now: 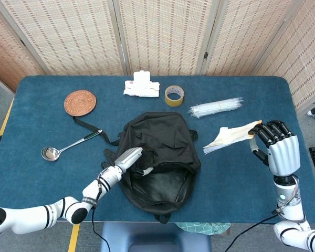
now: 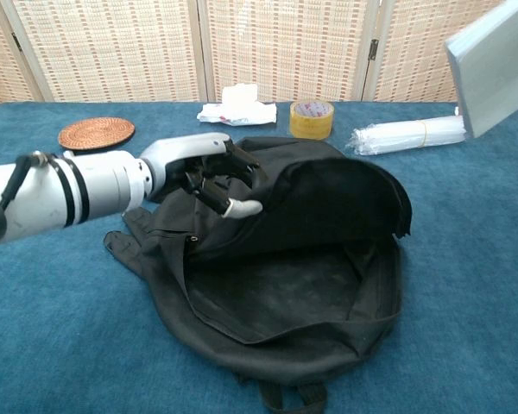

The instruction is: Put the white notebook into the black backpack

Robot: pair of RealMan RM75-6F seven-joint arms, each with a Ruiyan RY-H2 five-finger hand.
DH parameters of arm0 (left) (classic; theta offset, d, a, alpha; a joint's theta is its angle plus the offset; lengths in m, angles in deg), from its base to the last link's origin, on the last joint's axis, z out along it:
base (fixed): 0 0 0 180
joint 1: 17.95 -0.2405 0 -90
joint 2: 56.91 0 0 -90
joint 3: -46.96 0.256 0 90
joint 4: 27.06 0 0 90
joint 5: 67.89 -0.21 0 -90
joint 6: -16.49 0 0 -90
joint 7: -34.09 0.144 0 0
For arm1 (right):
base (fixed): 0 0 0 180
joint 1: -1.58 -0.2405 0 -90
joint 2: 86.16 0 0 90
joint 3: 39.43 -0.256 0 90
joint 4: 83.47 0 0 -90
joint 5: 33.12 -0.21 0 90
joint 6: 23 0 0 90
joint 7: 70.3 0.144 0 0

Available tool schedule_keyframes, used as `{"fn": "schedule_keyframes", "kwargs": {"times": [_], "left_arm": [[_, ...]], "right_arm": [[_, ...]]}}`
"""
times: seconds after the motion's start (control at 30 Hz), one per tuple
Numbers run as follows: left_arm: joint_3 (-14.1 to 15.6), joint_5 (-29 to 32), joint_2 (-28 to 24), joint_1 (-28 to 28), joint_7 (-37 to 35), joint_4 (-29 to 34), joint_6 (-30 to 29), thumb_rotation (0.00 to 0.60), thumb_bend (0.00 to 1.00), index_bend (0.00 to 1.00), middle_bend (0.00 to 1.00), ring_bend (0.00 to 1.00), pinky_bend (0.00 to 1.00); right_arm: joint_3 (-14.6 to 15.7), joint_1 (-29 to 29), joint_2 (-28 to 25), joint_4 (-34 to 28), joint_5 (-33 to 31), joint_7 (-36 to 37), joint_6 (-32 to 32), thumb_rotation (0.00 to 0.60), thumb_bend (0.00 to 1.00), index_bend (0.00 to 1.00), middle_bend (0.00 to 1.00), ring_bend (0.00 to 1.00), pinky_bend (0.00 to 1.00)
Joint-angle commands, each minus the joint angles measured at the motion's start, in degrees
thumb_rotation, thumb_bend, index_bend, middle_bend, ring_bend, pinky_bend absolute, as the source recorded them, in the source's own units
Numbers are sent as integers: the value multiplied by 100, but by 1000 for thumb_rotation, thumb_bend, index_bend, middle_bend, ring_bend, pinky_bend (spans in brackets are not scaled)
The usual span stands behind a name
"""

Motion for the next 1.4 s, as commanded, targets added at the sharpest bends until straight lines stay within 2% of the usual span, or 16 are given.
{"fn": "schedule_keyframes", "kwargs": {"times": [0.03, 0.3, 0.47, 0.67, 1.03, 1.4], "left_arm": [[-252, 414, -180, 133, -37, -69, 263, 600, 509, 689, 327, 239, 0], [-555, 1299, -345, 511, 163, -483, 717, 600, 510, 680, 331, 242, 0], [-614, 1797, -320, 771, 396, -696, 844, 600, 510, 679, 331, 241, 0], [-574, 2328, -251, 1017, 655, -911, 904, 600, 509, 678, 331, 239, 0], [-504, 3203, -153, 1426, 1062, -1334, 959, 600, 509, 678, 331, 239, 0], [-393, 3864, -133, 1651, 1365, -1466, 943, 600, 509, 675, 331, 236, 0]], "right_arm": [[55, 20, -118, -435, 286, 174, 222, 600, 510, 911, 562, 532, 420], [106, -13, -227, -1262, 773, 241, 412, 600, 511, 912, 564, 536, 429], [179, -85, -202, -1641, 1008, 232, 300, 600, 510, 913, 567, 541, 438], [344, -268, 15, -1808, 1260, 253, -59, 600, 511, 914, 568, 543, 441], [546, -633, 643, -1487, 1483, 130, -728, 600, 511, 914, 568, 542, 445], [522, -1039, 1410, -568, 1540, -6, -1118, 600, 511, 914, 568, 542, 450]]}}
